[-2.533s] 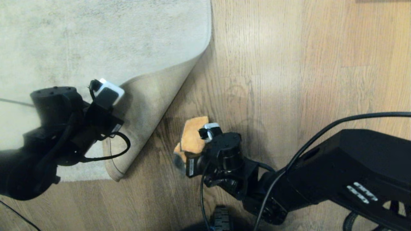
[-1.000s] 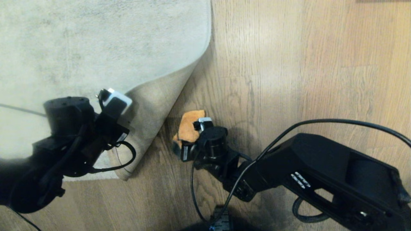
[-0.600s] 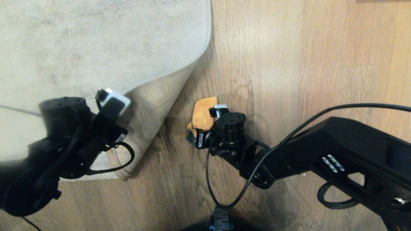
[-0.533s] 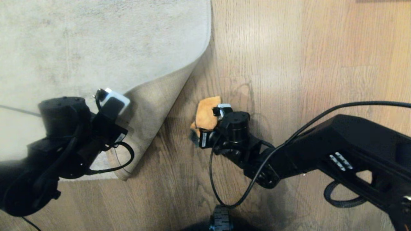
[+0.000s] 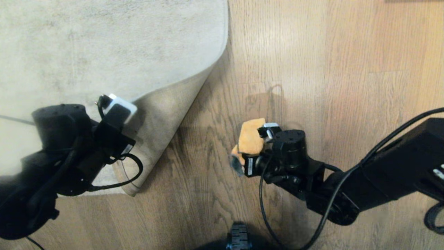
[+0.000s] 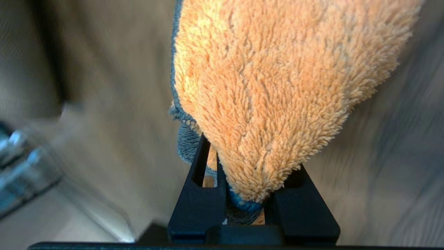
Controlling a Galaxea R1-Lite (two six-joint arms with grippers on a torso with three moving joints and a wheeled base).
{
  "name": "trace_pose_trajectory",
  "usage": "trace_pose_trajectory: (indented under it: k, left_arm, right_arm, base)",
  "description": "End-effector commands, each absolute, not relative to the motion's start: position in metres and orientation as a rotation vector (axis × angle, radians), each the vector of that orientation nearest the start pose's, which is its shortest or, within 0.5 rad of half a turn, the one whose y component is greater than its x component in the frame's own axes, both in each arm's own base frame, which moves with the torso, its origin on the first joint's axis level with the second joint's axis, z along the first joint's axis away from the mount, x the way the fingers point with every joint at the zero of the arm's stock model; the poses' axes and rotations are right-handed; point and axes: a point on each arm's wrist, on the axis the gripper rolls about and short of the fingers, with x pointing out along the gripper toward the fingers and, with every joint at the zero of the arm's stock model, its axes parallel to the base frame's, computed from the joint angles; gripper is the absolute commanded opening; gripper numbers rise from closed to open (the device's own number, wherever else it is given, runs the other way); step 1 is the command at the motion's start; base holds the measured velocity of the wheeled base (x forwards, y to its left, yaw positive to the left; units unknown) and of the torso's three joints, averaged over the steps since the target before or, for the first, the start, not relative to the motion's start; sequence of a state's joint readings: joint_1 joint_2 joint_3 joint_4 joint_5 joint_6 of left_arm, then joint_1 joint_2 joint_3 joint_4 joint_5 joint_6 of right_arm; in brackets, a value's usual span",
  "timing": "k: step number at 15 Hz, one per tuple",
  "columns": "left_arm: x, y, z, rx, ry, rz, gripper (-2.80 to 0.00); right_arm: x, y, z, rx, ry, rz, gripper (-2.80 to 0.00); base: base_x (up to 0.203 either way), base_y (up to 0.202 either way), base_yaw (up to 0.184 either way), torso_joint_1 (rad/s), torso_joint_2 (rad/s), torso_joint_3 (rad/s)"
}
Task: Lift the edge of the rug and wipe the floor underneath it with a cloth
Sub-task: Wipe the floor under the carpet with a rag
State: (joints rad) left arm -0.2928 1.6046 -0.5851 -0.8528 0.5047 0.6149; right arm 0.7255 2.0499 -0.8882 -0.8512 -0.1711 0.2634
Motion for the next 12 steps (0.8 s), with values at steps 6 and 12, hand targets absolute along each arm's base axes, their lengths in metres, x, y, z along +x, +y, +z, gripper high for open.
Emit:
trace_pose_trajectory:
  k: [6, 12]
  left_arm:
    - [0.250, -0.062, 0.175, 0.662, 0.209, 0.170, -2.80]
    - [0.249, -0.063, 0.173, 0.664, 0.216, 0.166, -2.80]
  right_arm:
    - [0.216, 0.295, 0.059, 0.066, 0.429, 0.716, -2.80]
    - [0.209, 0.354, 0.018, 0.064, 0.439, 0.814, -2.80]
  base:
    - [0.000, 0.000, 0.000, 0.000, 0.00, 0.000]
    - [0.000, 0.000, 0.000, 0.000, 0.00, 0.000]
